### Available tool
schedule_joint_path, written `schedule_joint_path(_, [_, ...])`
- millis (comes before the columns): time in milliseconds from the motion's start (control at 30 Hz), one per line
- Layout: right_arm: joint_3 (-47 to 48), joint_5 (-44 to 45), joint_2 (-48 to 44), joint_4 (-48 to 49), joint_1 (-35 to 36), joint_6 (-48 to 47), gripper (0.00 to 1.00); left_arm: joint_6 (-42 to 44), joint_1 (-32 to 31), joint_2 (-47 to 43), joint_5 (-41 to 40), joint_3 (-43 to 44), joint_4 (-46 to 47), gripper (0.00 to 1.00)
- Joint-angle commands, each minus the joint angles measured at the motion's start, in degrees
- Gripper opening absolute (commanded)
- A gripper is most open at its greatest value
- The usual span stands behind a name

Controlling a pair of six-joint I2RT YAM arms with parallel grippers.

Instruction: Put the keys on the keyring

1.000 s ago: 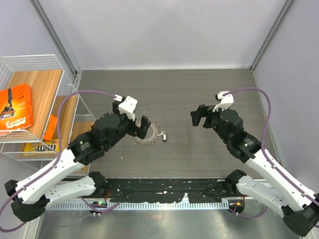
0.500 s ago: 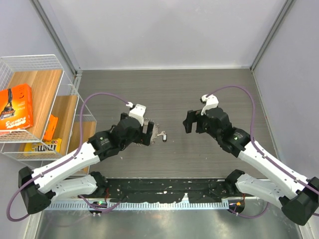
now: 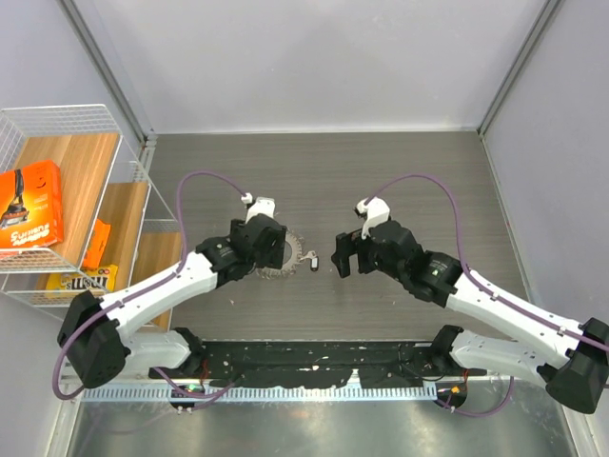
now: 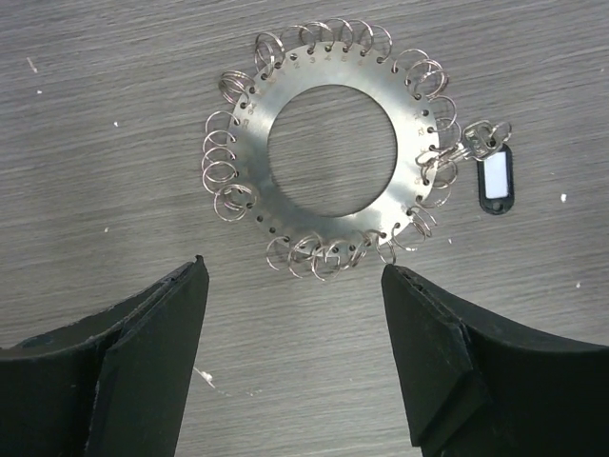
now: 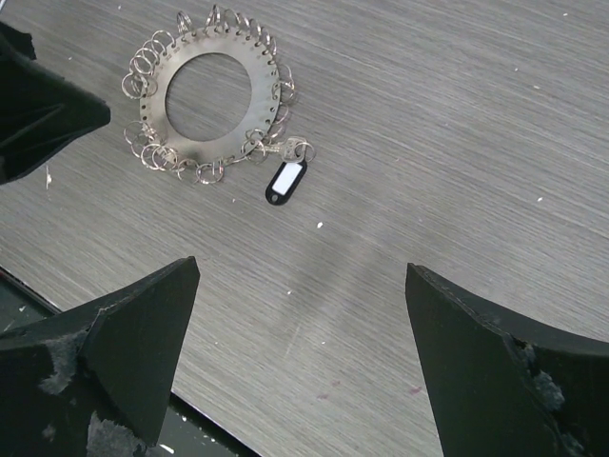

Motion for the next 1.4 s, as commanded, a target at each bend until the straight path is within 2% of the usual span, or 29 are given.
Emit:
schedule_joint_path(0, [-0.6,-0.7,-1.1,2.0,1.0,1.3,0.97,2.3,0.8,2.3,2.5,0.2,4.3,0.77])
schedule_joint_path(167, [-1.0,-0.7,-1.0,1.7,1.3,0.9,0.97,2.1,0.8,4.7,9.2,-0.6,6.5,0.63])
schedule_joint_path(233, [-1.3,-0.7,-0.9,2.1,1.3,0.9,0.97,0.8,0.7,6.0,11.8,0.0,7.1,0.60])
schedule_joint_path(600, [-2.7,-1.1,-2.2,3.0,1.3,1.4,0.97,-5.4,-0.8,15.4,14.9,6.3,5.4,0.57])
schedule_joint_path(933, [-4.6,-1.8,-4.6,3.6,1.3,2.0,0.97,-6.0,-1.2,21.3,14.9,9.4,5.9,0.52])
schedule_joint_path(1100, [-4.8,-2.7,-4.6,3.6,1.4,2.3,0.97,-5.6,-1.2,23.3,14.5,10.9,5.5,0.46])
schedule_joint_path(1367, [-5.3,-3.3,-5.4,4.2,1.4,2.2,0.97,-5.5,-1.1,27.1,14.9,13.4,4.9,0.46])
